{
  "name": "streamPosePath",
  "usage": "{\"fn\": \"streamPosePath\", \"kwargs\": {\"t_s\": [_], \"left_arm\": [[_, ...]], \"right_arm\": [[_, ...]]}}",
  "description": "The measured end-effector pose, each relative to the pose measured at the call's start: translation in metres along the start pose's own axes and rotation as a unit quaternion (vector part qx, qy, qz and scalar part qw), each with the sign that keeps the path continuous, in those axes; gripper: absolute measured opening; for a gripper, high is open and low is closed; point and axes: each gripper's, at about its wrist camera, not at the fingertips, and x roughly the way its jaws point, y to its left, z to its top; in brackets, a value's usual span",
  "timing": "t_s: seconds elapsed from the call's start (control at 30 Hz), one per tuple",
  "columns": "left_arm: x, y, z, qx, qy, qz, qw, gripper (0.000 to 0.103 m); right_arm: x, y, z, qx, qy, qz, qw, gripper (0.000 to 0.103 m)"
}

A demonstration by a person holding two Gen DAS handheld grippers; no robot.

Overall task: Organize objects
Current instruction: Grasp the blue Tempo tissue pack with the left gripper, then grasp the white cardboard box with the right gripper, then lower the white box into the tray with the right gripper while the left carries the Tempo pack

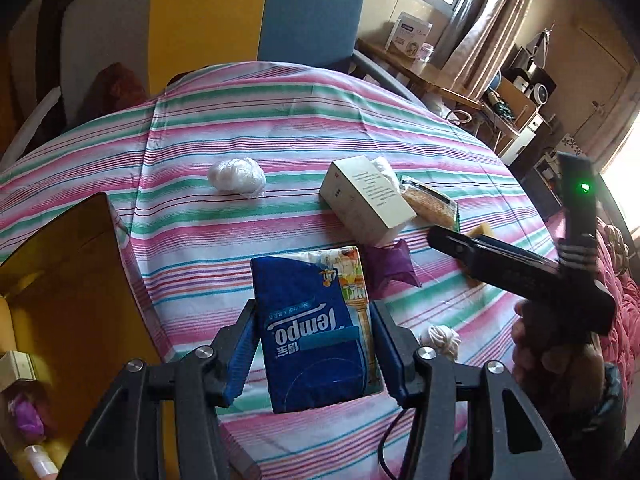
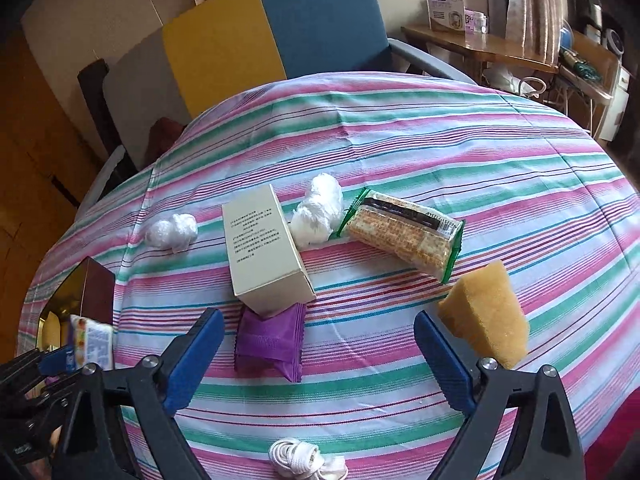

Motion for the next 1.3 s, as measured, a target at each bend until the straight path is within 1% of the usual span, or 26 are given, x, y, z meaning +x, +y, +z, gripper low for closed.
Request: {"fn": "streamPosePath", "kwargs": {"t_s": [0.07, 0.13, 0.27, 0.3, 0.4, 0.5, 0.57, 0.6, 0.63, 0.77, 0.9, 1.07, 1.2, 1.3], "left_arm": [[-0.015, 0.002, -0.009, 0.006, -0.010, -0.003, 0.9999, 0.054], [-0.026, 0.006, -0.017, 0.005, -0.018, -0.009, 0.9998, 0.054], [-0.046, 0.016, -0.035, 0.002, -0.027, -0.008, 0.9996, 0.054], [-0.050, 0.019, -0.039, -0.002, -0.027, -0.009, 0.9996, 0.054], [-0.060, 0.031, -0.049, -0.016, -0.033, -0.006, 0.9993, 0.055], [-0.073, 0.046, -0.057, -0.030, -0.039, -0.003, 0.9988, 0.055], [-0.080, 0.056, -0.062, -0.040, -0.044, 0.003, 0.9982, 0.055], [-0.084, 0.061, -0.065, -0.047, -0.047, 0.005, 0.9978, 0.055], [-0.088, 0.066, -0.067, -0.052, -0.049, 0.006, 0.9974, 0.055], [-0.100, 0.087, -0.078, -0.078, -0.058, 0.018, 0.9951, 0.055], [-0.111, 0.106, -0.091, -0.104, -0.065, 0.031, 0.9920, 0.055], [-0.132, 0.133, -0.108, -0.135, -0.082, 0.054, 0.9860, 0.055], [-0.150, 0.160, -0.124, -0.162, -0.096, 0.079, 0.9789, 0.055], [-0.162, 0.180, -0.138, -0.184, -0.106, 0.098, 0.9724, 0.055]], "right_arm": [[0.002, 0.005, 0.000, -0.012, 0.002, -0.005, 1.000, 0.095], [0.004, 0.010, 0.002, -0.020, 0.005, -0.001, 1.000, 0.092], [0.012, 0.027, 0.018, -0.052, 0.003, -0.010, 0.999, 0.088], [0.016, 0.032, 0.023, -0.062, 0.006, -0.012, 0.998, 0.085], [0.036, 0.045, 0.039, -0.089, 0.025, -0.028, 0.995, 0.082], [0.058, 0.056, 0.047, -0.109, 0.052, -0.041, 0.992, 0.078], [0.071, 0.061, 0.051, -0.121, 0.064, -0.053, 0.989, 0.071], [0.077, 0.064, 0.052, -0.127, 0.071, -0.057, 0.988, 0.058], [0.083, 0.066, 0.052, -0.133, 0.079, -0.058, 0.986, 0.054], [0.088, 0.074, 0.049, -0.150, 0.079, -0.065, 0.983, 0.050], [0.079, 0.078, 0.050, -0.149, 0.064, -0.073, 0.984, 0.050], [0.043, 0.098, 0.055, -0.148, 0.016, -0.064, 0.987, 0.050], [0.006, 0.133, 0.049, -0.157, -0.012, -0.025, 0.987, 0.050], [-0.018, 0.171, 0.038, -0.174, -0.015, 0.034, 0.984, 0.050]]}}
